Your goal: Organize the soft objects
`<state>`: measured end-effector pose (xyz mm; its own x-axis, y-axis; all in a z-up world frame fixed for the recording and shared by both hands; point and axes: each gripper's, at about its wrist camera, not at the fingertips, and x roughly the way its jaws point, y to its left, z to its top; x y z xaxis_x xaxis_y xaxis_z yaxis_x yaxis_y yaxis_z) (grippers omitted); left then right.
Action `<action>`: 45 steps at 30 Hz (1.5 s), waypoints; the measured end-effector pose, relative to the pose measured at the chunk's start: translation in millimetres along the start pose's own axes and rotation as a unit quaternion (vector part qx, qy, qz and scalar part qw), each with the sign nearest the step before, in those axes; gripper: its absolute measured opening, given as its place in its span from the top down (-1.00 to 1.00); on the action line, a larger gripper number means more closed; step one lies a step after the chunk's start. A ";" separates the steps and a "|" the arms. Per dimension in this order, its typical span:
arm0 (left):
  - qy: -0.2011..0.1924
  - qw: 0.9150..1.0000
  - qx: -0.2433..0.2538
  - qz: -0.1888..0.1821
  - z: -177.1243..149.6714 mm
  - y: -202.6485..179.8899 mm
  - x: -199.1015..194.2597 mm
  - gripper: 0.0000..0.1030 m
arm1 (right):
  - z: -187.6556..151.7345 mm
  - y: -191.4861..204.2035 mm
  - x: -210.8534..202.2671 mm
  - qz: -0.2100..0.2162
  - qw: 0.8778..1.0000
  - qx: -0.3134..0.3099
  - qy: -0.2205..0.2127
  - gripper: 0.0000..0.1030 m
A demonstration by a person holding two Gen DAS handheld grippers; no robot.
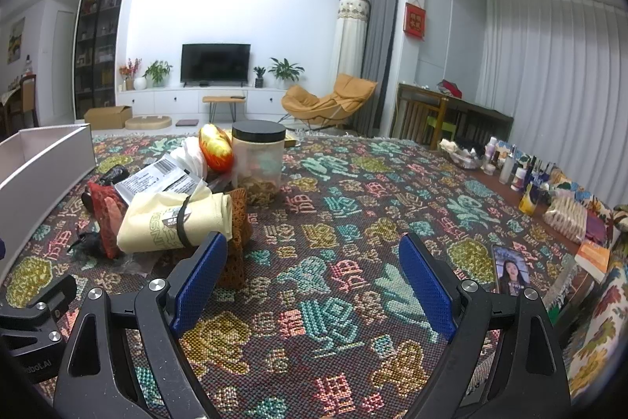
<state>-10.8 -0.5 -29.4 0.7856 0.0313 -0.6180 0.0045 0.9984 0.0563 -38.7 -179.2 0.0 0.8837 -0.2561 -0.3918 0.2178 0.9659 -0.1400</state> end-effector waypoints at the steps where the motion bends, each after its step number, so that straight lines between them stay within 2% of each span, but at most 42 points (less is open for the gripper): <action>1: 0.000 1.000 0.000 0.000 0.1 -0.1 0.0 -1.00 | 0.0 0.0 0.0 0.000 1.000 0.000 0.000 -0.77; 11: 0.012 1.000 -0.003 -0.003 -7.4 2.7 9.8 -1.00 | 0.0 0.4 0.1 0.000 1.000 0.000 0.001 -0.77; 26: 0.074 0.997 0.007 -0.015 -31.3 16.2 70.1 -1.00 | -3.6 5.3 2.5 0.002 1.000 -0.008 0.006 -0.77; 35: 0.106 0.993 0.057 -0.016 -16.9 7.8 100.8 -1.00 | -2.7 6.4 4.2 0.004 1.000 -0.011 0.012 -0.77; 43: 0.096 0.990 0.099 -0.039 -4.0 7.6 118.1 -1.00 | -2.6 6.0 5.8 0.006 1.000 -0.010 0.016 -0.77; 45: 0.107 0.988 0.098 -0.054 0.4 9.9 124.7 -1.00 | -2.1 5.7 6.4 0.006 1.000 -0.010 0.017 -0.77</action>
<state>87.5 13.3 -105.6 0.6260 -0.0440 -0.7786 0.2160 0.9691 0.1190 -32.7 -175.4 -5.2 0.8719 -0.2459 -0.4235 0.1988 0.9681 -0.1528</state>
